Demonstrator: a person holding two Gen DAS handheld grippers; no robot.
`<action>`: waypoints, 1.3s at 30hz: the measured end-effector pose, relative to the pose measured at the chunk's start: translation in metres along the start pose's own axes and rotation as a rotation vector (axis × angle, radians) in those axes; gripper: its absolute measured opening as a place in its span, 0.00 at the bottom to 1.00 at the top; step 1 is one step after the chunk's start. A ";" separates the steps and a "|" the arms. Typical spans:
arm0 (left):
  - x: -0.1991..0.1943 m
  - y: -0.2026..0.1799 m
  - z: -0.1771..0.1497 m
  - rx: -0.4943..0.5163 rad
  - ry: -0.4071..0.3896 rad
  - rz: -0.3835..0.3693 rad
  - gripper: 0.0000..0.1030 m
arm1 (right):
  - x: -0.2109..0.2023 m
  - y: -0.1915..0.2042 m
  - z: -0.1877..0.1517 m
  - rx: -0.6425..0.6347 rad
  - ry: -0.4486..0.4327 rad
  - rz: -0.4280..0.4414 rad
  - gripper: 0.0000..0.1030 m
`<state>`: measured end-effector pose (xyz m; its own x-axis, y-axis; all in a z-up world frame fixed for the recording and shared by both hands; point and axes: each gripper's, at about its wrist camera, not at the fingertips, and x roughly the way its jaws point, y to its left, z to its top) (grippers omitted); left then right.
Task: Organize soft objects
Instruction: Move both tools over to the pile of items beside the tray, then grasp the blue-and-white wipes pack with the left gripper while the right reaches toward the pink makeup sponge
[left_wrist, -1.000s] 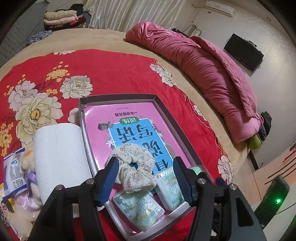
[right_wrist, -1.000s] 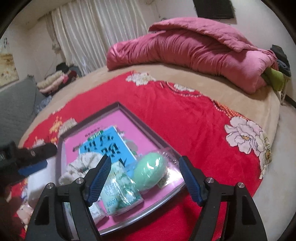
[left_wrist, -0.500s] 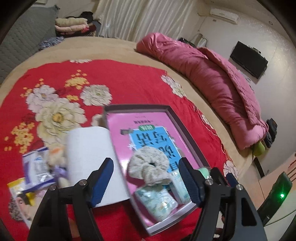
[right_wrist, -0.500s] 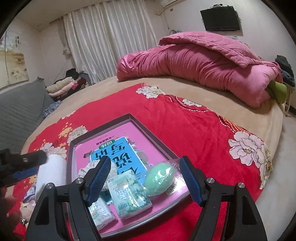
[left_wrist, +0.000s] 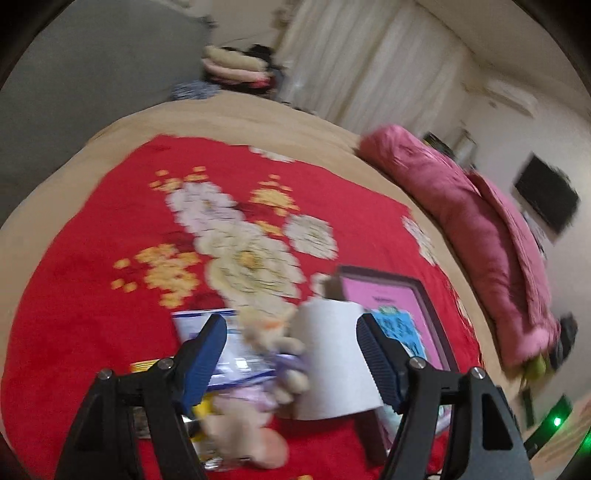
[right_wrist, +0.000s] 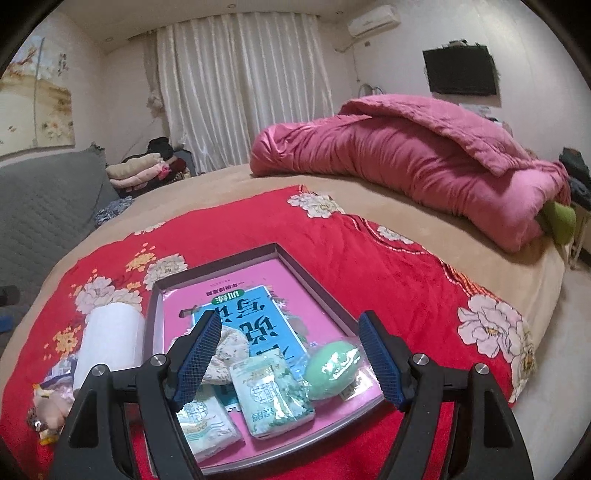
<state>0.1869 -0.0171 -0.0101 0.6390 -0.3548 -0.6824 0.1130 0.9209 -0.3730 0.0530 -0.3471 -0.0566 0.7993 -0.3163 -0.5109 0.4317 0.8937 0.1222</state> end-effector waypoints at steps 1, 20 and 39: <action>-0.003 0.013 0.000 -0.035 0.000 0.005 0.70 | 0.000 0.002 0.000 -0.008 -0.003 0.000 0.76; 0.004 0.080 -0.016 -0.141 0.033 0.079 0.70 | -0.029 0.120 -0.013 -0.274 0.095 0.377 0.76; 0.027 0.080 -0.024 -0.142 0.107 0.065 0.70 | -0.029 0.196 -0.081 -0.494 0.263 0.567 0.76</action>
<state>0.1948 0.0430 -0.0735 0.5557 -0.3179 -0.7682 -0.0386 0.9131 -0.4059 0.0803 -0.1374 -0.0862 0.6904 0.2594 -0.6753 -0.2957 0.9531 0.0639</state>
